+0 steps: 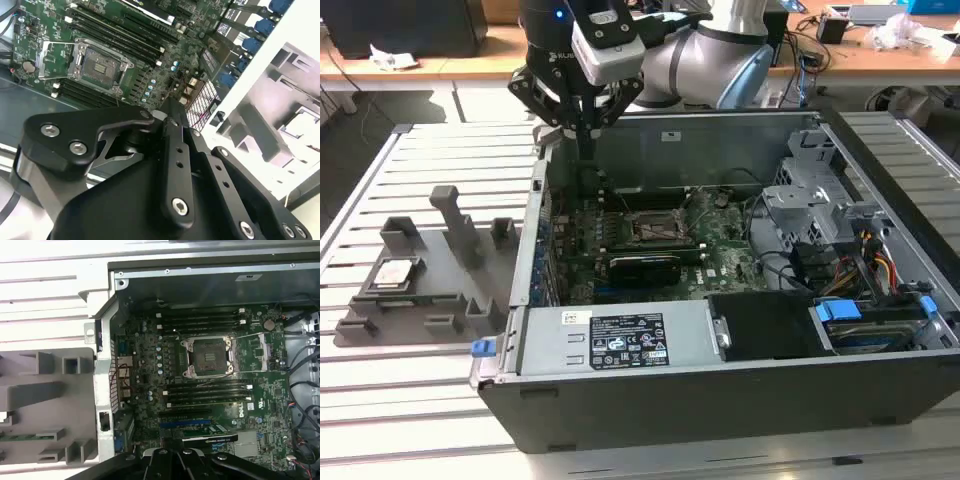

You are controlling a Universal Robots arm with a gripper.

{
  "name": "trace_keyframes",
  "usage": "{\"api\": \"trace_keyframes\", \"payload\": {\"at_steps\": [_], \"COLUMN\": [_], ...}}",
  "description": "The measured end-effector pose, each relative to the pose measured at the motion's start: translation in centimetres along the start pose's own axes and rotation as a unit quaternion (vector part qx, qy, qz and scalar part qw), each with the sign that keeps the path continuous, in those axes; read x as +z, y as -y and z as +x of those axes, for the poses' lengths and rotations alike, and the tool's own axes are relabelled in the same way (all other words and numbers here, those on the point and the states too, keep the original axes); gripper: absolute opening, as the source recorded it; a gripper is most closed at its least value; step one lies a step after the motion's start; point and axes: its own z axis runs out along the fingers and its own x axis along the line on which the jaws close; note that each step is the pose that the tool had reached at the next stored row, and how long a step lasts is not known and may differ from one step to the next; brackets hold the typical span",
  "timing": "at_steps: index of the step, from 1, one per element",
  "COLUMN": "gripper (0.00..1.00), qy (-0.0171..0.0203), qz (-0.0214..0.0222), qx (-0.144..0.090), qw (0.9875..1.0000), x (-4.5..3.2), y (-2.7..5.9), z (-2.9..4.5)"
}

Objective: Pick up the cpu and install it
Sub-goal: 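Reach for the cpu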

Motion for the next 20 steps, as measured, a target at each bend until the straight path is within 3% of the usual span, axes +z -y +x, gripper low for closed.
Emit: {"api": "trace_keyframes", "payload": {"at_steps": [4, 9, 15, 19, 20], "gripper": [0.11, 0.11, 0.11, 0.11, 0.11], "qy": [0.0000, 0.0000, 0.0002, 0.0004, 0.0004], "qz": [0.0000, 0.0001, 0.0011, 0.0016, 0.0017], "qx": [0.000, 0.000, 0.000, 0.000, 0.000], "qw": [1.0000, 1.0000, 1.0000, 1.0000, 1.0000], "x": [-0.01, -0.01, -0.03, -0.05, -0.06], "y": [0.02, 0.11, 0.32, 0.39, 0.43], "z": [0.25, 1.41, 4.31, 5.19, 5.69]}}
